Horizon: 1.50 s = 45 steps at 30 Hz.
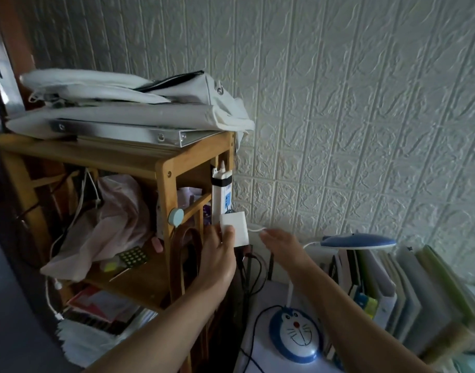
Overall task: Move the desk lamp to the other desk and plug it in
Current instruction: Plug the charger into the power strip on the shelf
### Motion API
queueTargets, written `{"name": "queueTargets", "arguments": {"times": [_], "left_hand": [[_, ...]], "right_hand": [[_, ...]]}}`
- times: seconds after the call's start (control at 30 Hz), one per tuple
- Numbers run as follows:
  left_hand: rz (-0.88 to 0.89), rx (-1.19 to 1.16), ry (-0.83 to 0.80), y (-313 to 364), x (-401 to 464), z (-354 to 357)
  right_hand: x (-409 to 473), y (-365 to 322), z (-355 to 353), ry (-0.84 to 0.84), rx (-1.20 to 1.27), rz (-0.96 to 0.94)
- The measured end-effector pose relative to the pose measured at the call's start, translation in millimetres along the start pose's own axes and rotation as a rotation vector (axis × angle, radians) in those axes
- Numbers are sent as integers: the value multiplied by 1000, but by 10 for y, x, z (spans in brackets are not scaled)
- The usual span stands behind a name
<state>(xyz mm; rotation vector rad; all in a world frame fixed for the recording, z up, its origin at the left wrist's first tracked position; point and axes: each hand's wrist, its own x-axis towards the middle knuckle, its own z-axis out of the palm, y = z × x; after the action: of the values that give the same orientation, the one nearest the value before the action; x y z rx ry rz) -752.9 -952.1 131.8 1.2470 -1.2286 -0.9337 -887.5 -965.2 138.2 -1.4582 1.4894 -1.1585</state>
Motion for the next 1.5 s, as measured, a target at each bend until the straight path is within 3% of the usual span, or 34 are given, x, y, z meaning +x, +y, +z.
{"name": "queueTargets", "arguments": {"times": [0.1,0.47,0.83,1.07,1.5], "left_hand": [[19,44,44,65,0,95],[49,156,116,204,47,309],[21,146,202,179,265,350],[97,279,195,163,360,276],[464,977,252,29,376,341]], "right_hand": [[-27,-116,11,-32,115,-99],[109,-151,-74,9,-6,-134],[418,-287,-153,113,-400,-243],[628,-366,7,148,-594,-276],[795,-368,16,90,-580,-319]]}}
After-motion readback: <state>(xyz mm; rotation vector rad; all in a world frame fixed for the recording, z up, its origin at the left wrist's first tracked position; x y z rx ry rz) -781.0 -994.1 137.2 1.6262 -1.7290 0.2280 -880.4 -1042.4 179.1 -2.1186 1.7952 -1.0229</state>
